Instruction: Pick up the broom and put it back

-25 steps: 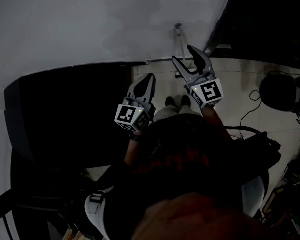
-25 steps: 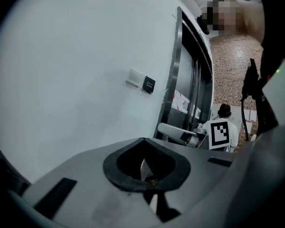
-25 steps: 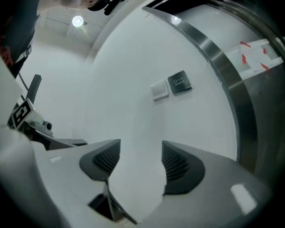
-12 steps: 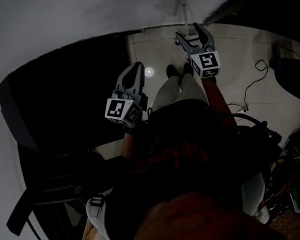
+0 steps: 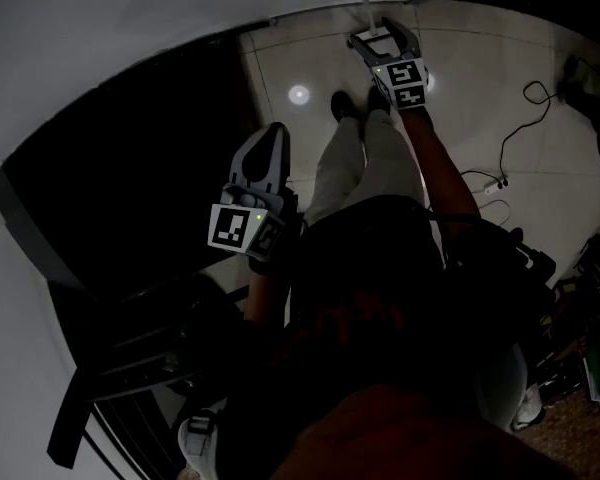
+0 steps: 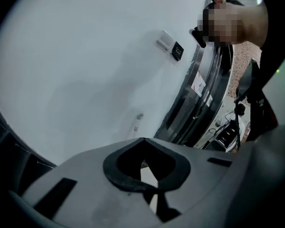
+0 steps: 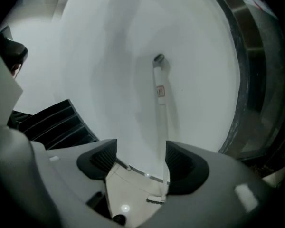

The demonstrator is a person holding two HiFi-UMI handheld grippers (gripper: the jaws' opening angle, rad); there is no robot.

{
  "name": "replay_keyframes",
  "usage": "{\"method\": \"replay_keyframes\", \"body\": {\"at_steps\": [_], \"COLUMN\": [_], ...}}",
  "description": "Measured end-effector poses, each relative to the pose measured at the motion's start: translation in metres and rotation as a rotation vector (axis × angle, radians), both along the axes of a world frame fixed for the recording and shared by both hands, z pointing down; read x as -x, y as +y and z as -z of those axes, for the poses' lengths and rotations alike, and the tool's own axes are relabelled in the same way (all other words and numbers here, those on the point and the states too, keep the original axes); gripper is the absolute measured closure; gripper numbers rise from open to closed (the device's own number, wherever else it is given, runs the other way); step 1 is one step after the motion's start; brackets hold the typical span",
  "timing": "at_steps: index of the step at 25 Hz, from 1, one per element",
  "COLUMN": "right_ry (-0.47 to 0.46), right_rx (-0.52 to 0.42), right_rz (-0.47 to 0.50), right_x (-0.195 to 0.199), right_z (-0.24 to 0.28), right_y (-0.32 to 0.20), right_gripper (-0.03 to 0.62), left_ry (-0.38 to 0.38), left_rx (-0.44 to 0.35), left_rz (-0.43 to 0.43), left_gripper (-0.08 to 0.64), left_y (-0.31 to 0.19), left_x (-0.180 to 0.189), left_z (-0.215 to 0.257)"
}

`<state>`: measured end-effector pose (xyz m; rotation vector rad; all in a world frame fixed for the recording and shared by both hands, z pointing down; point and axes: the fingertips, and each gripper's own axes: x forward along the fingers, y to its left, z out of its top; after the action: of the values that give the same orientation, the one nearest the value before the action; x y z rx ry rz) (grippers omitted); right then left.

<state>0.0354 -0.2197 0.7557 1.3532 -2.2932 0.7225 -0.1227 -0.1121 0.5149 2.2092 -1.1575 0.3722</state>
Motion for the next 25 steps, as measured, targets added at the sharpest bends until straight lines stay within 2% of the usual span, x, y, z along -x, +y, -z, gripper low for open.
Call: {"method": "replay_keyframes", "body": {"at_steps": [3, 6, 10, 14, 16, 17, 18, 21, 25], "right_ry": [0.001, 0.057, 0.143, 0.224, 0.245, 0.255, 0.267, 0.308, 0.317], "right_rx": [0.067, 0.116, 0.18, 0.246, 0.228, 0.214, 0.198, 0.137, 0.093], "right_rz": [0.006, 0.046, 0.068, 0.038, 0.038, 0.044, 0.056, 0.089, 0.114], "right_x": [-0.008, -0.011, -0.01, -0.014, -0.012, -0.009, -0.007, -0.007, -0.003], "right_z": [-0.032, -0.068, -0.119, -0.152, -0.153, -0.153, -0.153, -0.151, -0.139], "right_y": [-0.007, -0.021, -0.048, -0.073, -0.086, -0.092, -0.095, -0.088, -0.034], "right_gripper": [0.288, 0.304, 0.316, 0.328, 0.353, 0.394, 0.499, 0.505, 0.505], "left_ry": [0.007, 0.009, -0.015, -0.034, -0.038, -0.04, -0.04, -0.024, 0.004], "left_rx": [0.016, 0.029, 0.044, 0.061, 0.077, 0.083, 0.086, 0.083, 0.05], "left_rz": [0.01, 0.039, 0.097, 0.151, 0.166, 0.171, 0.175, 0.189, 0.185], "left_gripper": [0.555, 0.555, 0.555, 0.555, 0.555, 0.555, 0.555, 0.555, 0.555], "left_y": [0.007, 0.012, 0.017, 0.028, 0.035, 0.037, 0.039, 0.042, 0.035], "left_x": [-0.013, -0.013, 0.007, 0.026, 0.032, 0.035, 0.036, 0.037, 0.034], "left_z": [-0.006, -0.012, -0.017, -0.023, -0.028, -0.03, -0.032, -0.035, -0.026]}}
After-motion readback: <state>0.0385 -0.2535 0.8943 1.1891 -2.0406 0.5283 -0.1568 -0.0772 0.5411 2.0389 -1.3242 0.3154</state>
